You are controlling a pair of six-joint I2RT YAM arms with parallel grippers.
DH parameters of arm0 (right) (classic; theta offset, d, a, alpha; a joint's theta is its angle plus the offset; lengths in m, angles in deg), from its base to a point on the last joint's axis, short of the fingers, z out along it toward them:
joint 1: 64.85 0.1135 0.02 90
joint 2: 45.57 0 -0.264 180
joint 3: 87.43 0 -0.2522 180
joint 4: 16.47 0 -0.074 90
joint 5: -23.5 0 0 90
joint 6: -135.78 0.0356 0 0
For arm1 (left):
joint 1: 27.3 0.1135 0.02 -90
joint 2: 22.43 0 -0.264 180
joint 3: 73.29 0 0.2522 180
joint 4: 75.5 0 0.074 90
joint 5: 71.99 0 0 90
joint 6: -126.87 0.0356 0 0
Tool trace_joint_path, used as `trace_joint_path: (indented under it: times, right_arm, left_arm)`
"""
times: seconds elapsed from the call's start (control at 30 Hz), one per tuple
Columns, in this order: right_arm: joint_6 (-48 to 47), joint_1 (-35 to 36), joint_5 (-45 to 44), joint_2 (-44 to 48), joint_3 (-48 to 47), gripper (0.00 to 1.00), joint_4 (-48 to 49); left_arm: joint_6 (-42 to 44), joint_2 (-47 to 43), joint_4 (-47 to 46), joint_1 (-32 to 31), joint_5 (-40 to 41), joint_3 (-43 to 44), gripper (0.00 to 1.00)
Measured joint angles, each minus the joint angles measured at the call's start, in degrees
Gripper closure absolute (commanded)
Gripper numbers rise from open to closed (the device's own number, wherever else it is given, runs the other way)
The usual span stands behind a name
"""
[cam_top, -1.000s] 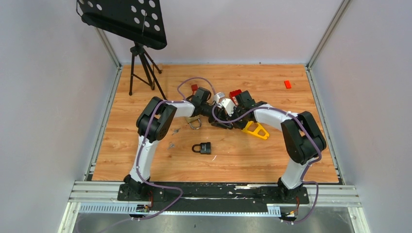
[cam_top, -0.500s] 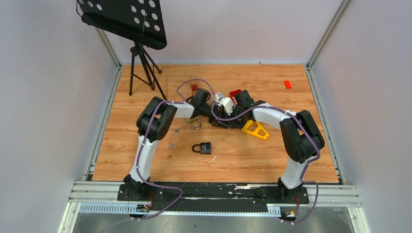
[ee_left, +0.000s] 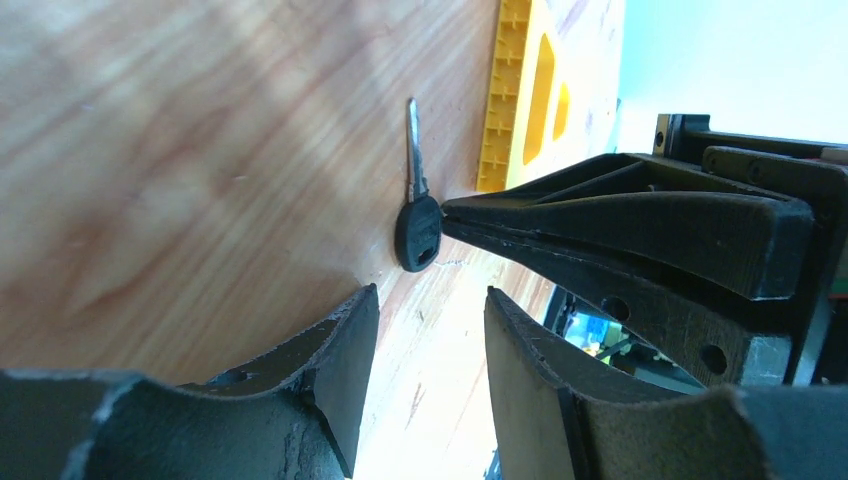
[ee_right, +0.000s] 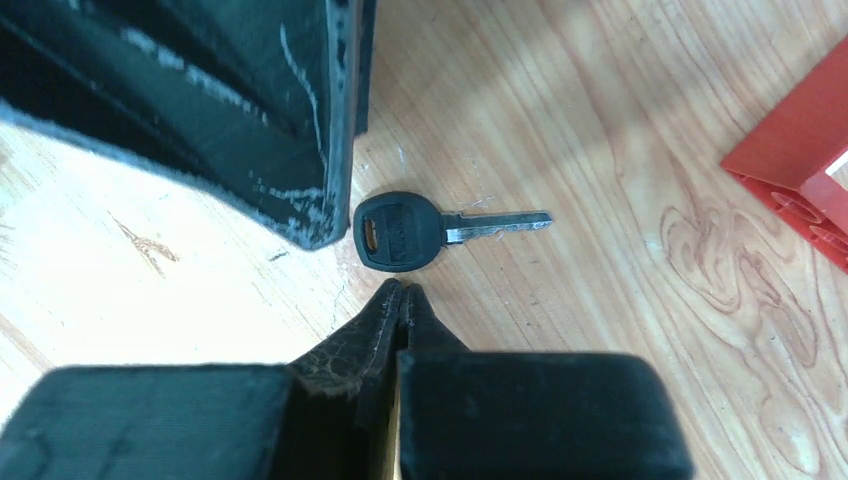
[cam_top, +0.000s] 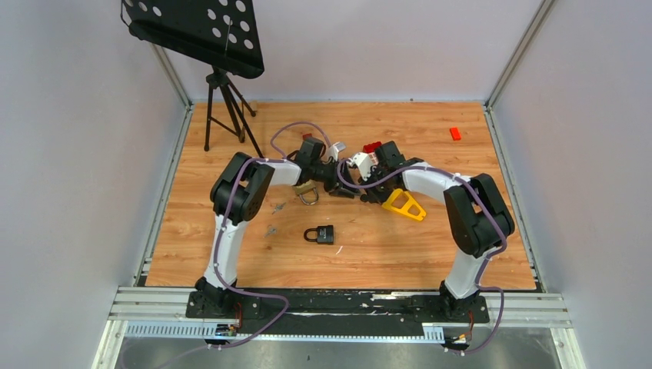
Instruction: Unlock with the key
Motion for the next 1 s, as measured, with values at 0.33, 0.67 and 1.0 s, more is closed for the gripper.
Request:
trace_joint_path:
  times: [0.33,0.67,1.0]
  right_arm:
    - [0.9,-0.5,0.4,-1.6,-2.2,1.0,-1.4]
    - [1.3,-0.5,0.3,-1.8,-2.5,1.0,-1.7]
    - [2.4,0.2,-0.8,-1.8,-2.5,1.0,-1.6]
  left_arm:
    - [1.5,1.5,2.5,0.2,2.3,4.3,0.48]
    - [-1.8,4.5,-2.1,-2.3,0.7,5.6,0.56]
    - [-8.4,5.2,-10.5,-1.5,-1.7,2.2,0.57]
